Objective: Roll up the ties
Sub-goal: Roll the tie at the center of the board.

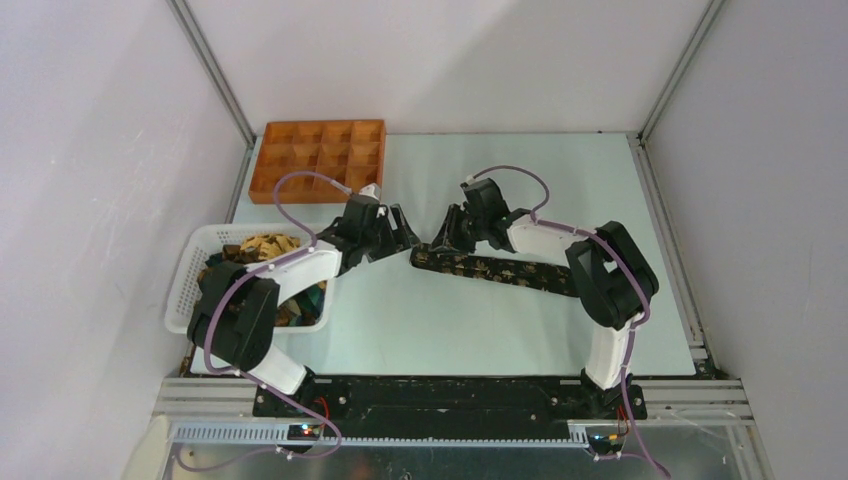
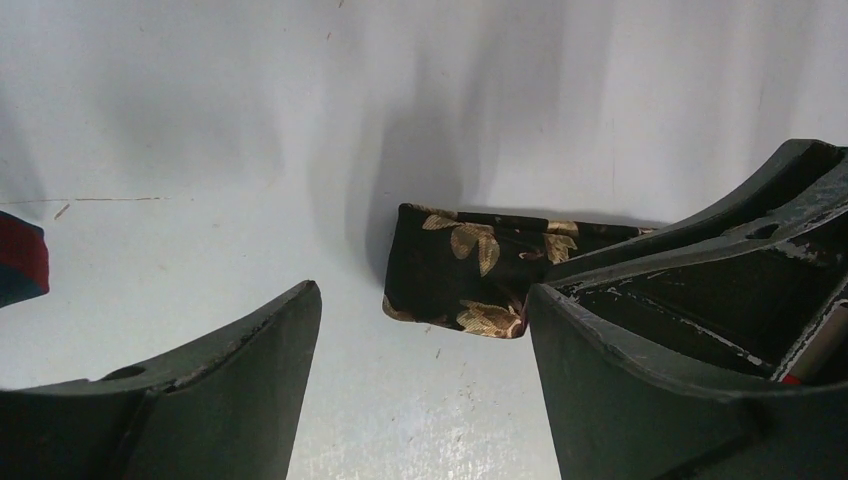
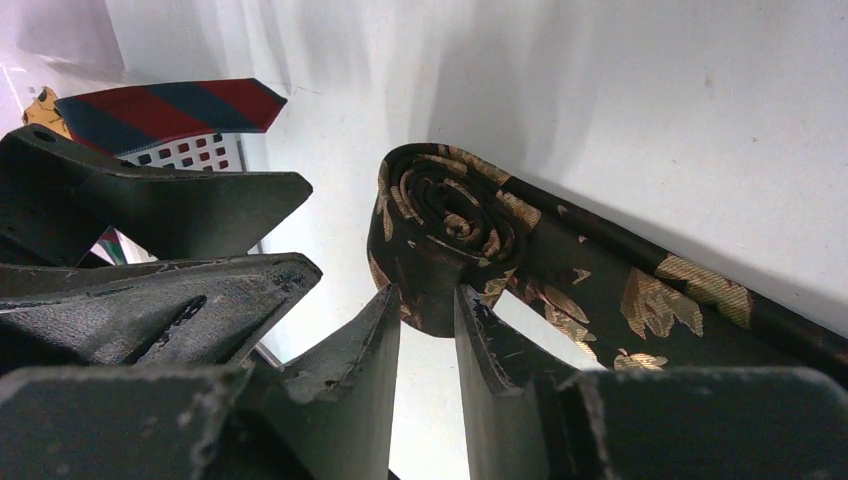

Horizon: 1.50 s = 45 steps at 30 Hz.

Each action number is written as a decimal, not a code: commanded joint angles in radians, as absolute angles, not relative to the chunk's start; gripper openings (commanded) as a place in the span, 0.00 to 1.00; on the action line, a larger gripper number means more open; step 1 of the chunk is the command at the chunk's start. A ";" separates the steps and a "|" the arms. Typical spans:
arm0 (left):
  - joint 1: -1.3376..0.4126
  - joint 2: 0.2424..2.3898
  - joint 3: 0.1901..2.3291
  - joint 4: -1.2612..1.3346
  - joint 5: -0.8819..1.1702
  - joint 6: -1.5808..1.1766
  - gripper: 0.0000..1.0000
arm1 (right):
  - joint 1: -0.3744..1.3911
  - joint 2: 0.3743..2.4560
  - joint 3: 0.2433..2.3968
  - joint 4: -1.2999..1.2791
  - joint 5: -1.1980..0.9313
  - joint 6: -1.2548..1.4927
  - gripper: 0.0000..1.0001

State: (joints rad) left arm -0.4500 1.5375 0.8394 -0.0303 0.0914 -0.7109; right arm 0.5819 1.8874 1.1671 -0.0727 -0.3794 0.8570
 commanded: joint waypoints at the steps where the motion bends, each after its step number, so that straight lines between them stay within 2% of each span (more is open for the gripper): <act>1: -0.459 1.548 0.830 -0.006 0.104 -0.723 0.81 | 0.598 1.908 1.202 -0.070 -0.359 0.843 0.29; 13: -0.463 1.576 0.825 0.031 0.118 -0.726 0.81 | 0.624 1.919 1.201 -0.200 -0.203 0.781 0.28; 32: -0.506 1.667 0.817 0.133 0.169 -0.719 0.81 | 0.621 1.923 1.202 -0.238 -0.159 0.766 0.27; 36: -0.506 1.687 0.819 0.145 0.171 -0.719 0.76 | 0.619 1.922 1.201 -0.246 -0.152 0.763 0.26; 40: -0.506 1.703 0.823 0.164 0.192 -0.719 0.66 | 0.618 1.924 1.201 -0.254 -0.143 0.761 0.26; 45: -0.507 1.710 0.827 0.181 0.208 -0.709 0.64 | 0.616 1.924 1.200 -0.257 -0.142 0.761 0.26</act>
State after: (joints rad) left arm -0.5030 1.7020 0.8196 0.1394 0.1871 -0.7177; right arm 0.6197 1.9114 1.1847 -0.2119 -0.2016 0.7879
